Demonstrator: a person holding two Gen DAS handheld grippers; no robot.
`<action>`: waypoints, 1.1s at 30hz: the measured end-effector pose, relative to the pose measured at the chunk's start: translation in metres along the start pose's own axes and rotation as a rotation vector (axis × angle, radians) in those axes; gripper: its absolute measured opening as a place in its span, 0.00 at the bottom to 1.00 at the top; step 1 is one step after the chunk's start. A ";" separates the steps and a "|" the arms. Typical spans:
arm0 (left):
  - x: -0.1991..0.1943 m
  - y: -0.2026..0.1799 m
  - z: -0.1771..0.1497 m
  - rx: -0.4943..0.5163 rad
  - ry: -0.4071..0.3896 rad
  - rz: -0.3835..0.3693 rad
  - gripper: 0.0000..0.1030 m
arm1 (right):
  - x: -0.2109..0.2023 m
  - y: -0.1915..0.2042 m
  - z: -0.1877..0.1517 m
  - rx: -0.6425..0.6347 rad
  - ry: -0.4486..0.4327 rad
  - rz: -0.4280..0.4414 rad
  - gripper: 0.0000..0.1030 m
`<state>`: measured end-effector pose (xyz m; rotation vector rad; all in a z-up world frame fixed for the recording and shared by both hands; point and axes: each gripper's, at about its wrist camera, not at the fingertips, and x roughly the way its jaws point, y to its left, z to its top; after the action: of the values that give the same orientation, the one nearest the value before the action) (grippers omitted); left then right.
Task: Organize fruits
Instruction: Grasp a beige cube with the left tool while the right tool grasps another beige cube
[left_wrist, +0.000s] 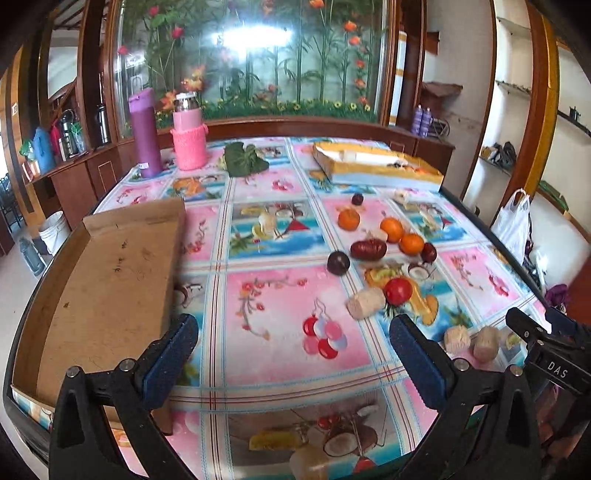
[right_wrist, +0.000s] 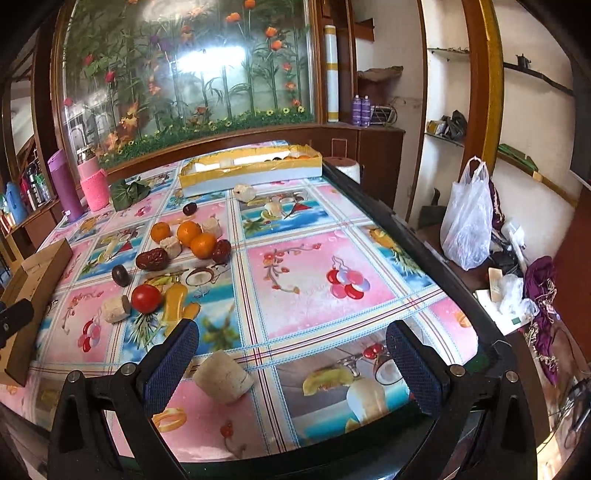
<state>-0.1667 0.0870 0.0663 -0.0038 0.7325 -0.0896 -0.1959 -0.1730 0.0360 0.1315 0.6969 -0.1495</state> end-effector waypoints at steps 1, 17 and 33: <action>0.002 -0.002 -0.001 0.008 0.010 0.004 1.00 | 0.003 0.001 0.001 -0.009 0.034 0.007 0.99; 0.006 -0.017 -0.004 0.083 0.033 0.024 1.00 | 0.005 0.017 -0.007 -0.081 0.063 0.102 0.99; 0.031 -0.003 0.001 0.034 0.130 -0.136 1.00 | 0.017 0.013 -0.014 -0.153 0.148 0.269 0.82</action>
<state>-0.1431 0.0813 0.0461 -0.0150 0.8606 -0.2336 -0.1899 -0.1589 0.0154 0.0887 0.8281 0.1726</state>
